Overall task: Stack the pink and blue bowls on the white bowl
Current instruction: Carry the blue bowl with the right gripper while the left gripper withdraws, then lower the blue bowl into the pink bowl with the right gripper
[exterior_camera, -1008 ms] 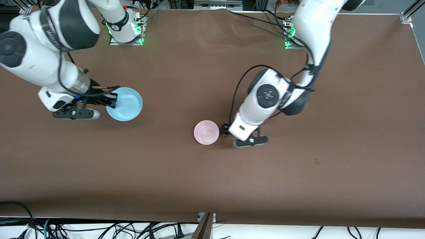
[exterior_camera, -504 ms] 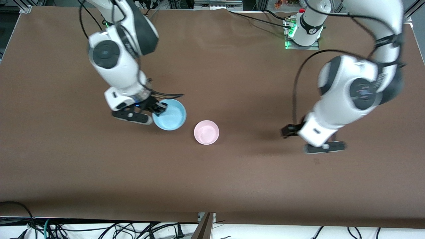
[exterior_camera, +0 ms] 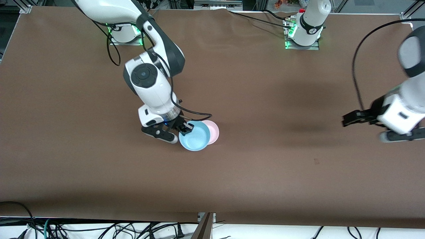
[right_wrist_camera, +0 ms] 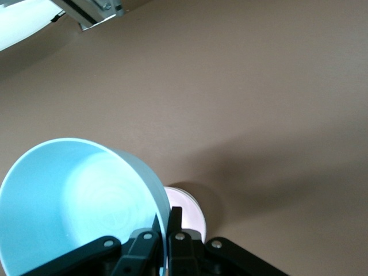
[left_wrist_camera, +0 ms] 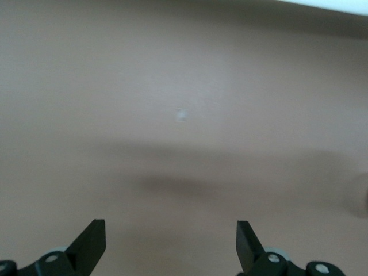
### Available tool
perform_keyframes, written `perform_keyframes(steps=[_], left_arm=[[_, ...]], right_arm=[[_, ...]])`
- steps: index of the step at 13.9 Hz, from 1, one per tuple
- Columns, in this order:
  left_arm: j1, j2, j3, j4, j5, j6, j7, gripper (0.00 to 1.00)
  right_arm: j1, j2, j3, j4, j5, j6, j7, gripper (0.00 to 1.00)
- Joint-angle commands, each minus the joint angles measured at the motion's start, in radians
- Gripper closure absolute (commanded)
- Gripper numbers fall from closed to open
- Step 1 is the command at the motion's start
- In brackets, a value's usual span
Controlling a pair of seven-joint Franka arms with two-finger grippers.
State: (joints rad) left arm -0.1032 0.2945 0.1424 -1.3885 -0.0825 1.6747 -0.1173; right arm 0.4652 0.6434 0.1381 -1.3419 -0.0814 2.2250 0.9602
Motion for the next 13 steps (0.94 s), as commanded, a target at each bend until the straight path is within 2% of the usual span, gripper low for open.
perform_keyframes(steps=[1, 6, 9, 13], left_arm=[[0.06, -0.061, -0.009, -0.027, 0.02, -0.058, 0.05, 0.0], [0.111, -0.067, -0.017, -0.027, 0.021, -0.121, 0.1, 0.0], [0.166, -0.072, -0.069, -0.033, 0.021, -0.133, 0.172, 0.0], [0.172, -0.06, -0.075, -0.032, 0.023, -0.153, 0.182, 0.0]], right_arm=[[0.052, 0.045, -0.008, 0.047, -0.043, 0.002, 0.055, 1.0], [0.072, 0.081, -0.008, 0.043, -0.078, 0.005, 0.075, 1.0], [0.072, 0.11, -0.008, 0.043, -0.093, 0.036, 0.075, 1.0], [0.072, 0.159, -0.008, 0.04, -0.129, 0.056, 0.072, 1.0]])
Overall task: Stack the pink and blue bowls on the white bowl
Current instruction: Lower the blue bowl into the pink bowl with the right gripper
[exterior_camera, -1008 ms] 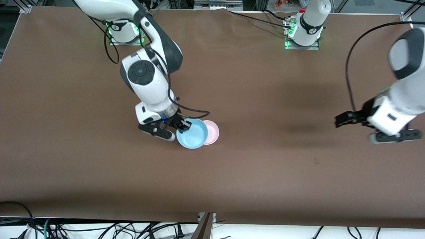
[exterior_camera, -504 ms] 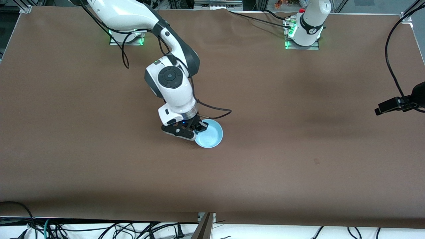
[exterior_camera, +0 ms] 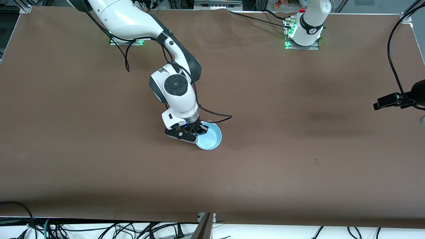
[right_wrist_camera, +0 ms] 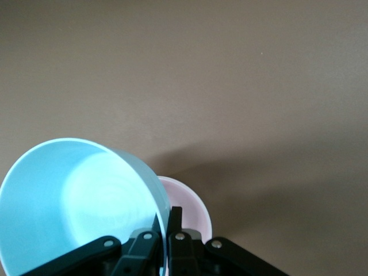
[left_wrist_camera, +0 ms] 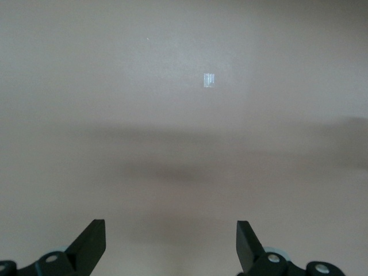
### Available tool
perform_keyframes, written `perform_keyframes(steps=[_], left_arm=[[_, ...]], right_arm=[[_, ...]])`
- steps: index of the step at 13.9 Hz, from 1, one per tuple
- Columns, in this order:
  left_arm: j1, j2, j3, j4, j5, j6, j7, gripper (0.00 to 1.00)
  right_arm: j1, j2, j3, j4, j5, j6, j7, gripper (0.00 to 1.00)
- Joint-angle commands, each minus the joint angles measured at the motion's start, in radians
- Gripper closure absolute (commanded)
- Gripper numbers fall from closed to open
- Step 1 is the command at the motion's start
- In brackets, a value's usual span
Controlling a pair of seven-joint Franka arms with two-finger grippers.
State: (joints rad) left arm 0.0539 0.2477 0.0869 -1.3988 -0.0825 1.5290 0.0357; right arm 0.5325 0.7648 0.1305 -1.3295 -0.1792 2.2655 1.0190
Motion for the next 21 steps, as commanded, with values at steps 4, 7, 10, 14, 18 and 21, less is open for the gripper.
perform_keyframes(steps=[4, 7, 10, 14, 18, 21], left_arm=[[0.015, 0.007, -0.016, -0.011, 0.023, -0.007, 0.033, 0.0], [0.014, 0.008, -0.018, -0.008, 0.023, -0.007, 0.032, 0.0], [0.007, 0.008, -0.018, -0.008, 0.023, -0.007, 0.032, 0.0], [0.007, 0.008, -0.016, -0.008, 0.023, -0.007, 0.032, 0.0], [0.001, 0.01, -0.018, -0.006, 0.021, -0.007, 0.03, 0.0], [0.001, 0.01, -0.018, -0.006, 0.021, -0.006, 0.029, 0.0]], right_arm=[[0.004, 0.04, 0.0, 0.006, -0.032, 0.016, 0.01, 1.0], [0.017, 0.04, 0.0, -0.02, -0.031, 0.011, 0.006, 1.0], [0.024, 0.037, 0.001, -0.046, -0.031, 0.008, 0.003, 1.0], [0.03, 0.019, 0.006, -0.076, -0.031, 0.0, -0.007, 1.0], [0.032, 0.016, 0.006, -0.086, -0.032, -0.011, 0.001, 1.0], [0.037, 0.016, 0.004, -0.086, -0.032, -0.009, -0.013, 0.94]])
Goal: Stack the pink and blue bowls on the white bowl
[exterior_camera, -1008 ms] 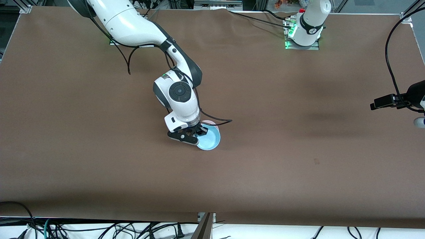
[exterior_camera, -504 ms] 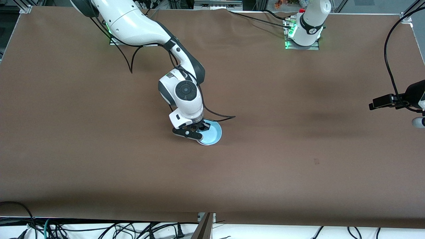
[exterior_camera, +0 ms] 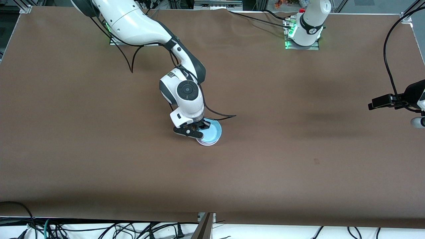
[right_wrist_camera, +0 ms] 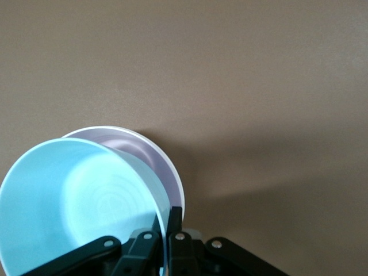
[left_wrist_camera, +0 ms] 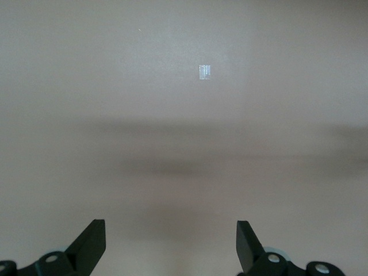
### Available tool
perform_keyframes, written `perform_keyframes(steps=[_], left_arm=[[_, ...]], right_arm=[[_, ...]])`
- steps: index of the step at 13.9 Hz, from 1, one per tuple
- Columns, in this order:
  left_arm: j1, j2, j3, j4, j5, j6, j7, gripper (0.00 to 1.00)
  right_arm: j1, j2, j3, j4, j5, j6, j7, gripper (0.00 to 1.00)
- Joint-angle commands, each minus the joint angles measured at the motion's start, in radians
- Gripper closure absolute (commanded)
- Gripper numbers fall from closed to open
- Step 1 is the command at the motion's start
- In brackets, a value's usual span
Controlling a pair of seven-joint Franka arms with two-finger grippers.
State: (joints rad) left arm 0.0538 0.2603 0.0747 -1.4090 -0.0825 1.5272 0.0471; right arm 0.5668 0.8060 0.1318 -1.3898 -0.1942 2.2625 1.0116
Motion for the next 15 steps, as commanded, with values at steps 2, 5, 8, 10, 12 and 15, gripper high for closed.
perform_keyframes(steps=[2, 5, 8, 10, 12, 15], left_arm=[[0.001, -0.003, -0.006, 0.004, 0.02, -0.004, 0.019, 0.0], [0.001, -0.001, -0.006, 0.004, 0.02, -0.004, 0.019, 0.0], [0.003, -0.001, -0.006, 0.004, 0.02, -0.004, 0.019, 0.0], [0.005, 0.002, -0.006, 0.004, 0.02, -0.004, 0.02, 0.0], [0.005, 0.002, -0.006, 0.004, 0.02, -0.004, 0.02, 0.0], [0.006, 0.002, -0.006, 0.004, 0.02, -0.004, 0.02, 0.0]], right_arm=[[0.002, -0.025, 0.003, -0.025, -0.018, -0.005, -0.005, 0.75], [0.001, -0.025, 0.002, -0.02, -0.016, -0.003, -0.007, 0.61], [-0.004, -0.031, 0.0, -0.015, -0.016, -0.003, -0.021, 0.59], [-0.01, -0.053, -0.001, -0.015, -0.007, -0.006, -0.022, 0.59], [-0.028, -0.094, -0.001, -0.015, 0.005, -0.033, -0.022, 0.59], [-0.079, -0.192, 0.002, -0.014, 0.068, -0.162, -0.072, 0.59]])
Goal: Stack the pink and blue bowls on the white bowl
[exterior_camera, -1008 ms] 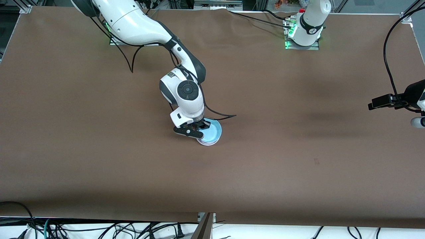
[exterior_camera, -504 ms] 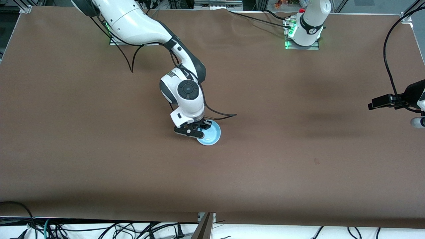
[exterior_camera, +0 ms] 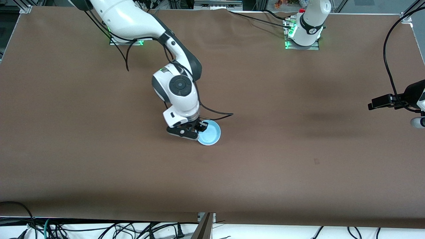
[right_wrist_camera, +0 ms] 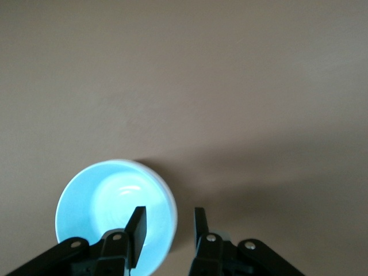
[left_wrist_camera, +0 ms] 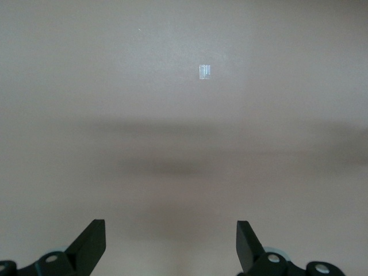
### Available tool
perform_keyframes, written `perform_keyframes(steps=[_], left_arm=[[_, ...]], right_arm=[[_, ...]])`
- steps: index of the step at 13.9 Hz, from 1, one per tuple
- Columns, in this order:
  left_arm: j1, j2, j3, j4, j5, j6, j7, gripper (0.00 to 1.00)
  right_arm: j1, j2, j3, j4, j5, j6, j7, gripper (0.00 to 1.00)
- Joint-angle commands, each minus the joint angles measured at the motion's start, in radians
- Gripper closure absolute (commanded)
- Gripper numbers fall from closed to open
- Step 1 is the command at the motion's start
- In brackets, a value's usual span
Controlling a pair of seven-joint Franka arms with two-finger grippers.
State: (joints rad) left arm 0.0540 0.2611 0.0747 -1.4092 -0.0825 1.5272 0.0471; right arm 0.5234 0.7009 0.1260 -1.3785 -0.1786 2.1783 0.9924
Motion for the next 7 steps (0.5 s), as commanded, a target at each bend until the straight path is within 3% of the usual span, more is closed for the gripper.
perform_keyframes(steps=[1, 3, 7], left_arm=[[0.004, 0.001, -0.006, 0.004, 0.02, -0.004, 0.02, 0.0], [0.006, 0.001, -0.006, 0.006, 0.02, -0.004, 0.02, 0.0], [0.006, 0.003, -0.006, 0.006, 0.02, -0.004, 0.02, 0.0]], right_arm=[[-0.051, -0.125, 0.006, -0.025, 0.1, -0.127, -0.104, 0.59], [-0.088, -0.21, 0.001, -0.025, 0.157, -0.234, -0.19, 0.58], [-0.195, -0.369, -0.017, -0.025, 0.188, -0.538, -0.402, 0.51]])
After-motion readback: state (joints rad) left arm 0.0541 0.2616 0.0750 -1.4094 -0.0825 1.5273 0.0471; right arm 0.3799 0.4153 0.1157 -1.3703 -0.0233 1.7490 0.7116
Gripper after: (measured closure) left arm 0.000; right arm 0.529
